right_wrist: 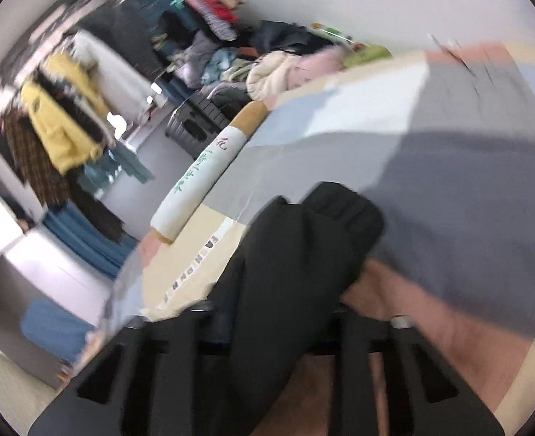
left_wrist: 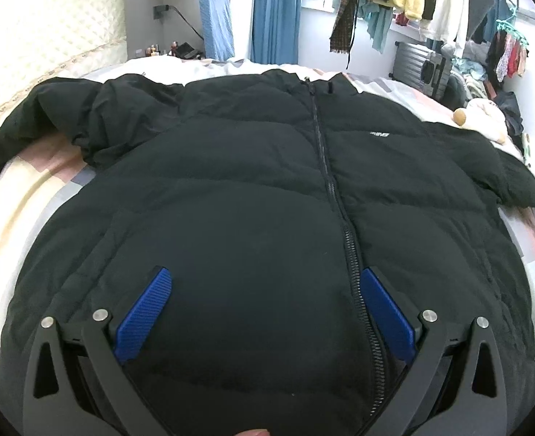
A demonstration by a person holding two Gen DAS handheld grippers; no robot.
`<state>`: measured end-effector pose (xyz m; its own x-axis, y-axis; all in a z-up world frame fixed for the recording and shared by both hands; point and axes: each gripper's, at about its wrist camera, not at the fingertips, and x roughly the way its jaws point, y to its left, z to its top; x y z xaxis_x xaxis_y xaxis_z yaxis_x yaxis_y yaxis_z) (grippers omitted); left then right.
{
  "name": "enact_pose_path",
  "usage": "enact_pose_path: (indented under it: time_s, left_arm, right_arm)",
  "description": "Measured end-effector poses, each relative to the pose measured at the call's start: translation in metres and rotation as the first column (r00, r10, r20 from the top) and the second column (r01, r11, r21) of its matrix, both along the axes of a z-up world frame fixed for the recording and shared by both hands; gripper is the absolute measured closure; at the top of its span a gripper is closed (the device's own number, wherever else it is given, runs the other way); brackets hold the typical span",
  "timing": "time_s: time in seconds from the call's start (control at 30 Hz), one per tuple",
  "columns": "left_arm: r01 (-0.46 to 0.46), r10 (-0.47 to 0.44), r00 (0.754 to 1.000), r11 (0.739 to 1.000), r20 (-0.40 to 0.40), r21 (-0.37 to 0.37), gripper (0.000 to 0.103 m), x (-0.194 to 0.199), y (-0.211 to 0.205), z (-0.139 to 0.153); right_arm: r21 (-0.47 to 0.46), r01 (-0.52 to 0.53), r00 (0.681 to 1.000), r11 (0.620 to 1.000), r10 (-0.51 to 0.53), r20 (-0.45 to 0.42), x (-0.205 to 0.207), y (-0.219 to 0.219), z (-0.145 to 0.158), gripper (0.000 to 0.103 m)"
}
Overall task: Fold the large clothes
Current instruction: 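Lower the right tool onto the jacket sleeve cuff and close on it, then lift the gripped sleeve with the right tool and lay it across the jacket body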
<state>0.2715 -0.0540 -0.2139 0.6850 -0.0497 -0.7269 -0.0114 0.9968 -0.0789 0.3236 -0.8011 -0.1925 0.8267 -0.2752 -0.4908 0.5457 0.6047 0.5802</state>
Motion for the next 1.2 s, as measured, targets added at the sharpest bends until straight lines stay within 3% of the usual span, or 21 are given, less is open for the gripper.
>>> enact_pose_path:
  time_s: [0.13,0.3,0.57,0.73,0.9,1.07,1.2]
  left_arm:
    - [0.009,-0.009,1.0,1.0,-0.01,0.016,0.0,0.002,0.001,-0.003]
    - [0.005,-0.005,1.0,1.0,-0.008,0.024,0.0,0.001,0.006,-0.003]
    - [0.013,-0.013,1.0,0.999,-0.006,0.035,0.0,0.002,0.018,0.003]
    - [0.019,-0.019,1.0,1.0,0.016,-0.022,0.0,-0.008,0.035,0.021]
    - [0.012,-0.014,0.996,1.0,0.087,0.017,0.0,-0.024,0.049,0.045]
    - [0.022,-0.026,0.993,0.999,0.116,0.037,0.0,-0.038,0.065,0.059]
    - [0.009,-0.011,0.99,1.0,0.141,0.009,0.0,-0.046,0.085,0.068]
  right_arm:
    - [-0.089,-0.006,0.997,0.996,-0.001,-0.084,0.01,0.002,0.012,0.098]
    - [-0.171,0.026,0.994,0.985,-0.043,-0.098,0.011,0.003,0.032,0.101]
    - [-0.279,0.029,0.991,0.96,-0.064,-0.116,0.013,0.029,0.096,0.102]
    - [-0.363,-0.019,0.998,0.931,-0.003,-0.061,0.008,0.081,0.164,0.101]
    - [-0.433,-0.073,0.997,0.898,0.073,-0.016,0.01,0.151,0.229,0.1]
    - [-0.531,-0.154,0.983,0.833,0.186,0.007,0.021,0.244,0.29,0.1]
    - [-0.596,-0.226,0.956,0.77,0.294,0.017,0.03,0.33,0.326,0.1]
